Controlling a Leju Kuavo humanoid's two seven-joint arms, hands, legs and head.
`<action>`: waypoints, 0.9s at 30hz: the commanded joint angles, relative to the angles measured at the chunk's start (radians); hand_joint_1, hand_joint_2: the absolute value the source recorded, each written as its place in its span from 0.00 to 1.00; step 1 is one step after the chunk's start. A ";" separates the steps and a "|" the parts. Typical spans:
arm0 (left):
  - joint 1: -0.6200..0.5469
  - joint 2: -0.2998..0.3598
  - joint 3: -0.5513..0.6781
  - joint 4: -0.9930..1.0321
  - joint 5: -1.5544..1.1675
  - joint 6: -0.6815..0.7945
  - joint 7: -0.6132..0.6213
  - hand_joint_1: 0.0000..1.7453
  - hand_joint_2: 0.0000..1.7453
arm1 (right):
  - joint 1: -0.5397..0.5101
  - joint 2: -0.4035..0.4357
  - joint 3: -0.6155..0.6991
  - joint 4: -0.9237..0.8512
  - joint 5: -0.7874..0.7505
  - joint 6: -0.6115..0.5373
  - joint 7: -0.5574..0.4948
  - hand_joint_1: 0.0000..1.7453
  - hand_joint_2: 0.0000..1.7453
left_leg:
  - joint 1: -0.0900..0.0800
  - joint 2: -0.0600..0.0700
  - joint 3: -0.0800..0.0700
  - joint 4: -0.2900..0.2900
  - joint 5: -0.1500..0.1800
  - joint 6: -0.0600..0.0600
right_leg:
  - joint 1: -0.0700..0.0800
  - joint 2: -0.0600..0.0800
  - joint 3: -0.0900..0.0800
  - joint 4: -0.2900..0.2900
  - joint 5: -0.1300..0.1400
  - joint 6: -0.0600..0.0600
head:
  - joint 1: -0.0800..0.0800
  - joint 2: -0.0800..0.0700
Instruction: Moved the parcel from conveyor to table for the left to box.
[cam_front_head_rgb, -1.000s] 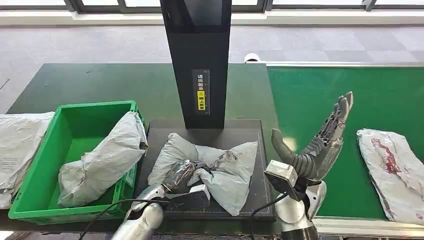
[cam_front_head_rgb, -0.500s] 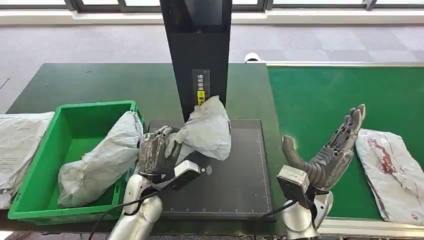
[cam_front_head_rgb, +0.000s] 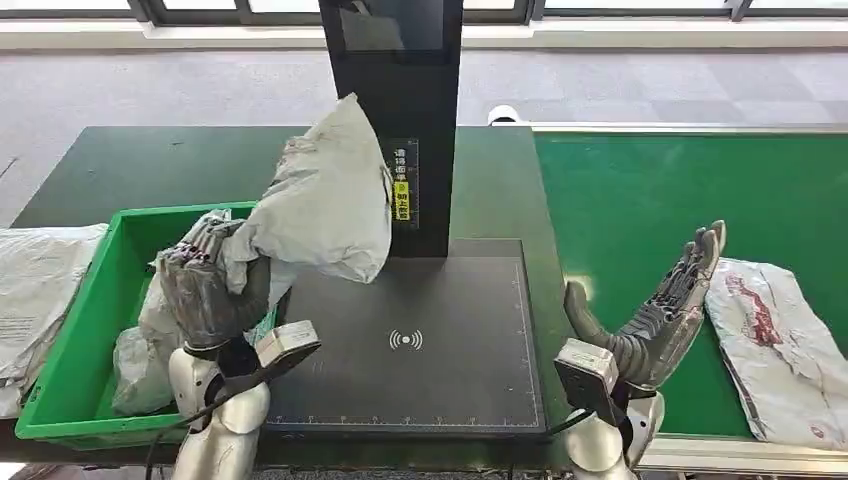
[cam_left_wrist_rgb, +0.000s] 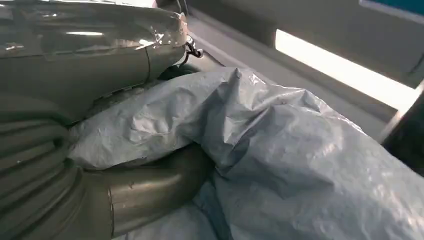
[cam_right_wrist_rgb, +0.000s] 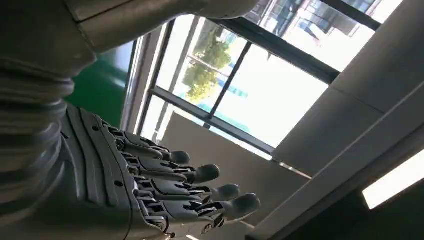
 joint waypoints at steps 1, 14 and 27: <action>-0.020 -0.053 0.216 -0.188 0.126 0.000 -0.047 1.00 1.00 | -0.022 -0.010 -0.035 0.032 -0.001 0.002 -0.001 0.00 1.00 | 0.001 0.001 0.000 0.000 0.000 0.000 | 0.001 0.001 0.000 0.000 0.000 0.000 | 0.000 0.000; -0.131 -0.053 0.580 -0.201 0.204 0.000 -0.088 1.00 1.00 | -0.003 0.005 -0.045 -0.029 0.020 0.002 -0.001 0.00 1.00 | 0.000 0.000 0.002 -0.001 0.000 0.000 | 0.000 0.000 0.002 -0.001 0.000 -0.001 | 0.000 0.000; -0.204 -0.053 0.722 -0.151 0.115 0.000 -0.058 1.00 1.00 | 0.002 0.001 -0.031 -0.065 0.030 0.002 0.012 0.00 1.00 | 0.001 -0.001 0.002 -0.001 0.000 0.000 | 0.000 -0.001 0.003 -0.001 0.000 -0.001 | 0.000 0.000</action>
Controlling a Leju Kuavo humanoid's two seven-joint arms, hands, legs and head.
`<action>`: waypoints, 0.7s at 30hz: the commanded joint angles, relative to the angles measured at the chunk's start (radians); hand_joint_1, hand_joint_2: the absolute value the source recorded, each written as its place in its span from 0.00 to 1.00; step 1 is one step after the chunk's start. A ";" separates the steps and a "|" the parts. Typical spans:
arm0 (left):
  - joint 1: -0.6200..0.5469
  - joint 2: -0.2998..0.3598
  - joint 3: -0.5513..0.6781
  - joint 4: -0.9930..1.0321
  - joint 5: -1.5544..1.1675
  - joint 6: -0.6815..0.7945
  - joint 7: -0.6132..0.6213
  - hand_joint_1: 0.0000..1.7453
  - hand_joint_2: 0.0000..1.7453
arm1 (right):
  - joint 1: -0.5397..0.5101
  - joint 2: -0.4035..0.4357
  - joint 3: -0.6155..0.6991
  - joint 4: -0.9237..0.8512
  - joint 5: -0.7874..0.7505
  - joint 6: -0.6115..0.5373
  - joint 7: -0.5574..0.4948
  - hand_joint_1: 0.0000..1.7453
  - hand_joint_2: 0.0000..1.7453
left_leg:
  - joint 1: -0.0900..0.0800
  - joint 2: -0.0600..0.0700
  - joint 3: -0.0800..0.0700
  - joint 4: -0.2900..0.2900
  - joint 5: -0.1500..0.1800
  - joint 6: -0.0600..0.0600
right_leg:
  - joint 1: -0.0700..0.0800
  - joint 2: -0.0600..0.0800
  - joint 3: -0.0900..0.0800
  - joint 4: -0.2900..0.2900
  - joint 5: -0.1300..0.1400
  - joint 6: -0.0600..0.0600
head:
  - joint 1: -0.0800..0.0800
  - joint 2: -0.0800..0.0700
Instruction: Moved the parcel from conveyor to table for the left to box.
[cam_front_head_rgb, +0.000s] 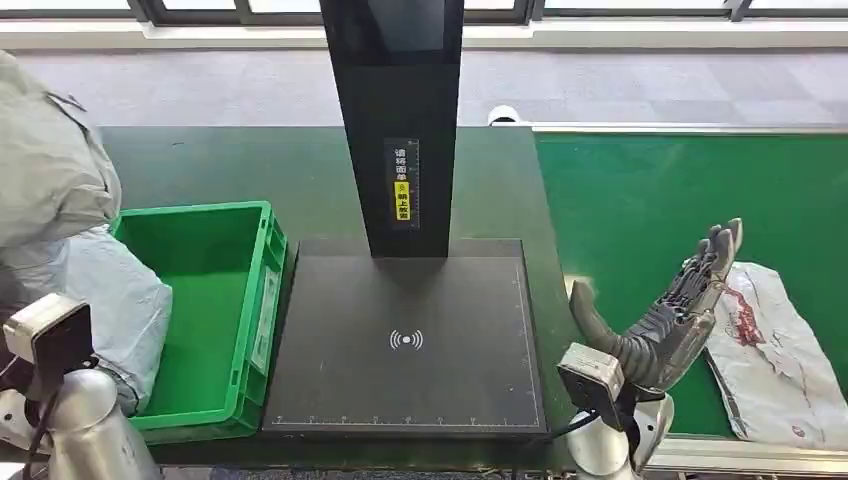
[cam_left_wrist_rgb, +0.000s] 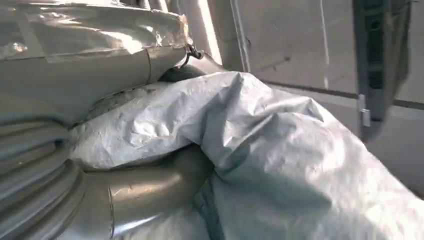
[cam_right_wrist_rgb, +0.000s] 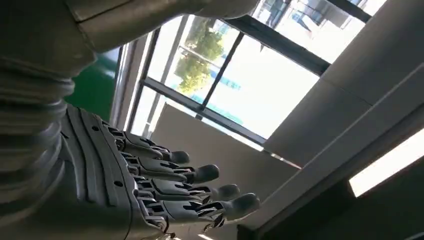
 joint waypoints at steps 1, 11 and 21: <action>-0.089 -0.027 0.148 0.069 -0.012 -0.001 0.005 1.00 1.00 | -0.009 0.001 -0.031 -0.010 -0.002 0.002 0.006 0.00 1.00 | 0.000 -0.001 0.002 -0.001 0.000 0.000 | 0.000 -0.002 0.002 -0.001 0.000 0.000 | 0.000 0.000; -0.097 -0.027 0.140 0.184 -0.331 -0.001 0.195 1.00 1.00 | 0.023 -0.011 -0.029 -0.049 0.011 0.002 0.026 0.00 1.00 | 0.000 -0.003 0.002 -0.002 0.001 0.000 | 0.000 -0.003 0.003 -0.001 -0.001 0.000 | 0.000 0.000; -0.093 -0.027 0.130 0.190 -0.335 -0.001 0.202 1.00 1.00 | 0.023 -0.010 -0.030 -0.051 0.011 0.002 0.027 0.00 1.00 | 0.000 -0.003 0.004 -0.003 0.000 0.001 | 0.001 -0.003 0.005 -0.003 0.000 0.000 | 0.000 0.000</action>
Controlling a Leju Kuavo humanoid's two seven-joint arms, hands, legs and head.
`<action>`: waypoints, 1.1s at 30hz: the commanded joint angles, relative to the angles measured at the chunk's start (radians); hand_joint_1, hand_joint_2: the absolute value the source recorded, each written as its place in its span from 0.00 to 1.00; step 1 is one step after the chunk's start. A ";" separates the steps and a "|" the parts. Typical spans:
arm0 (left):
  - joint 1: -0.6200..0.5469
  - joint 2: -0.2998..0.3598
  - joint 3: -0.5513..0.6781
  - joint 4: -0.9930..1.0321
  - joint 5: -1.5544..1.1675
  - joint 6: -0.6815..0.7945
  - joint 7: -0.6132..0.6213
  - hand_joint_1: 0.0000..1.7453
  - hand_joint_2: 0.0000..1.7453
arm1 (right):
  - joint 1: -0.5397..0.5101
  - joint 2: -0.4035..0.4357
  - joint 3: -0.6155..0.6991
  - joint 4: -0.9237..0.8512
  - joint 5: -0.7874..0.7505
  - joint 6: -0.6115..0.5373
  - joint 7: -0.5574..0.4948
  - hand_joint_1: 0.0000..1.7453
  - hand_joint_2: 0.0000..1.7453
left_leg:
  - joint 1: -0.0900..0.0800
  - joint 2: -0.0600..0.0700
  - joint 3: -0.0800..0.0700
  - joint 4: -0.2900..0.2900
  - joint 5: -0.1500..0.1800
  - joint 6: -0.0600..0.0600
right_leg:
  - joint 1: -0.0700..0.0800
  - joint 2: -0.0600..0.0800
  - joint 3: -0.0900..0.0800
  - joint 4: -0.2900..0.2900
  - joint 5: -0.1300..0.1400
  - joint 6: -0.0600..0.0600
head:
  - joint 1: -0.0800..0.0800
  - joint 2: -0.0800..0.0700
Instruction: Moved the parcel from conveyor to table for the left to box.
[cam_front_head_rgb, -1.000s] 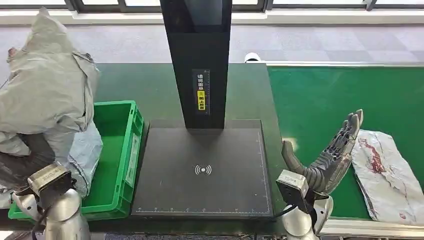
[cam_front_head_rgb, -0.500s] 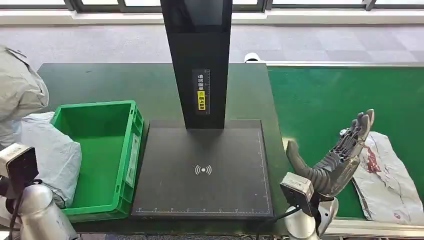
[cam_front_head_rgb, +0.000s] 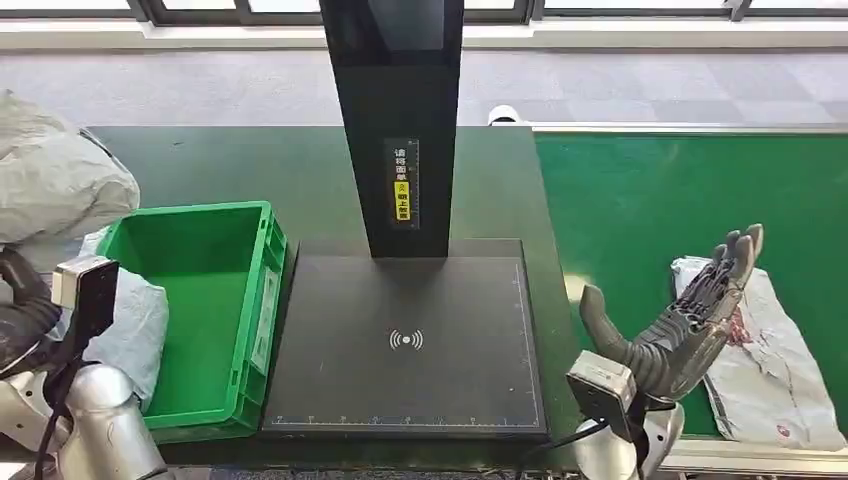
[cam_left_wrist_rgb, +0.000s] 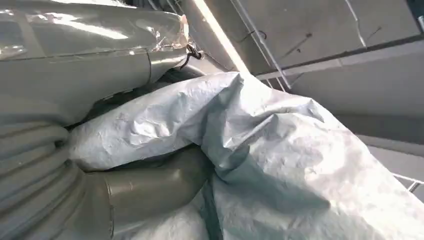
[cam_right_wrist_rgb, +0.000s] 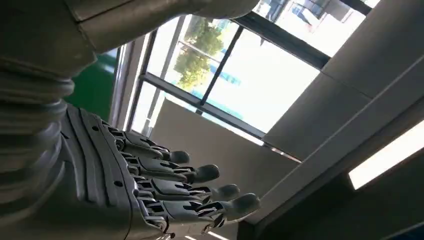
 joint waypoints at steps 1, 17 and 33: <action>-0.049 -0.007 0.026 0.068 -0.004 -0.001 0.004 1.00 1.00 | -0.007 -0.010 -0.030 0.006 -0.003 0.002 0.005 0.00 1.00 | 0.000 -0.002 0.002 -0.001 0.000 0.000 | 0.000 -0.002 0.003 -0.001 0.000 0.000 | 0.000 0.000; -0.041 -0.003 -0.083 0.257 -0.183 -0.001 0.181 1.00 1.00 | -0.002 -0.025 -0.019 -0.002 0.000 0.002 0.030 0.00 1.00 | -0.001 -0.005 0.002 -0.002 0.001 0.001 | -0.001 -0.006 0.003 -0.001 -0.001 0.000 | 0.000 0.000; -0.037 0.196 -0.367 0.627 -0.261 -0.123 0.507 1.00 1.00 | -0.043 -0.053 0.002 0.055 -0.017 0.002 0.044 0.00 1.00 | -0.001 -0.001 0.003 -0.003 0.001 0.000 | 0.000 -0.002 0.004 -0.003 0.001 -0.001 | 0.000 0.000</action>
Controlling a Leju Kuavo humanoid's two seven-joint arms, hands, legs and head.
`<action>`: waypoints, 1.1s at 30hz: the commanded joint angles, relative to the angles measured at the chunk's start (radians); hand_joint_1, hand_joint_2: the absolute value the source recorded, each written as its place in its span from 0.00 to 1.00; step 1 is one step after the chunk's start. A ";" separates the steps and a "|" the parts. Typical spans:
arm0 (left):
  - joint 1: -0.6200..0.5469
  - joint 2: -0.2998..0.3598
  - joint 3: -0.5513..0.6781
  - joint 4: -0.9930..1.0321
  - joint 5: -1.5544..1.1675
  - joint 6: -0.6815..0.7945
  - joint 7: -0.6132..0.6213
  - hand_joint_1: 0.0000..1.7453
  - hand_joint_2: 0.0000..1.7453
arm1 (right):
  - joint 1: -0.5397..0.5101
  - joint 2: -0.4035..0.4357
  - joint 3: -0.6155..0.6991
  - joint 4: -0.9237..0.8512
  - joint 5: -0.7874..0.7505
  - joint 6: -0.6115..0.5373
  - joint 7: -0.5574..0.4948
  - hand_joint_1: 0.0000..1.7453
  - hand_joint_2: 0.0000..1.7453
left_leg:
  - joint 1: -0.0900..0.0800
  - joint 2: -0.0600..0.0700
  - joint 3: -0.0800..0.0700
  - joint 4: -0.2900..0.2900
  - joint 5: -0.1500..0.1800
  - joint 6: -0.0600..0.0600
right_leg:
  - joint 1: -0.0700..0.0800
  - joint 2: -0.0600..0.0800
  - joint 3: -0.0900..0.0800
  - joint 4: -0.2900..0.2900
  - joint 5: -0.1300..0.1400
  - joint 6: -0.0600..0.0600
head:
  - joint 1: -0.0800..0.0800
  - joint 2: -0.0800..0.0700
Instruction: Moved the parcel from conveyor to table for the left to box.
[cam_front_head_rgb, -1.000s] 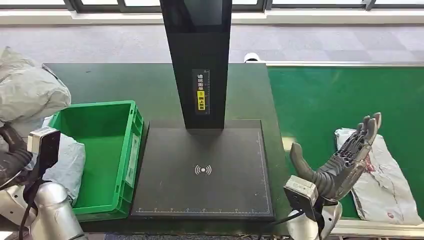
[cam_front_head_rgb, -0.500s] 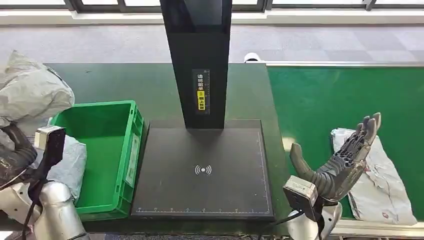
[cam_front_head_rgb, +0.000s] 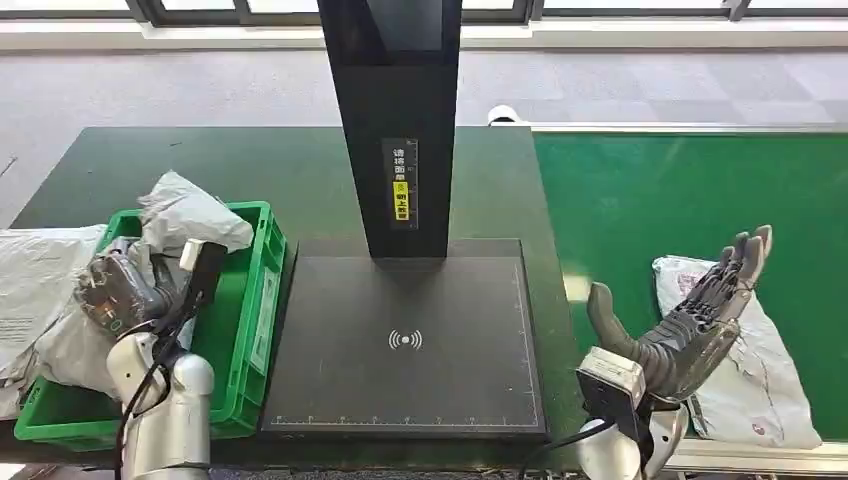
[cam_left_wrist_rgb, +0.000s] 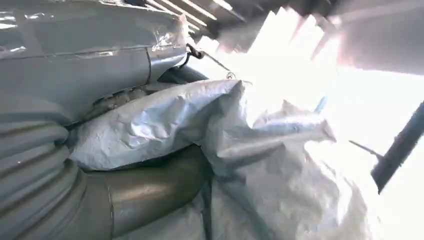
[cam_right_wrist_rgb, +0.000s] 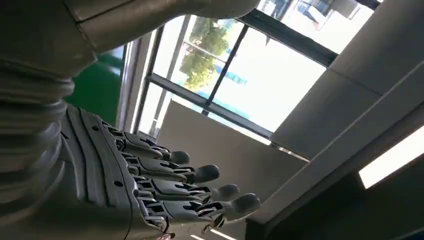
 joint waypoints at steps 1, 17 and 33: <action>-0.032 0.086 -0.113 0.200 -0.005 -0.030 0.028 1.00 1.00 | -0.049 -0.047 0.007 0.076 -0.012 0.002 0.011 0.00 1.00 | 0.000 -0.002 0.005 -0.004 0.001 0.001 | 0.000 -0.002 0.005 -0.004 0.000 0.000 | 0.000 0.000; -0.024 0.093 -0.120 0.206 -0.016 -0.056 0.054 1.00 1.00 | -0.059 -0.047 0.008 0.088 -0.019 0.002 0.005 0.00 1.00 | 0.000 0.000 0.004 -0.003 0.000 0.001 | 0.000 0.000 0.005 -0.003 0.000 0.000 | 0.000 0.000; 0.099 0.034 -0.070 -0.049 0.042 0.075 0.089 0.00 0.00 | -0.048 -0.039 0.008 0.079 -0.008 0.002 0.020 0.00 1.00 | 0.000 0.004 0.006 -0.004 -0.001 0.001 | -0.001 0.004 0.005 -0.004 0.000 0.000 | 0.000 0.000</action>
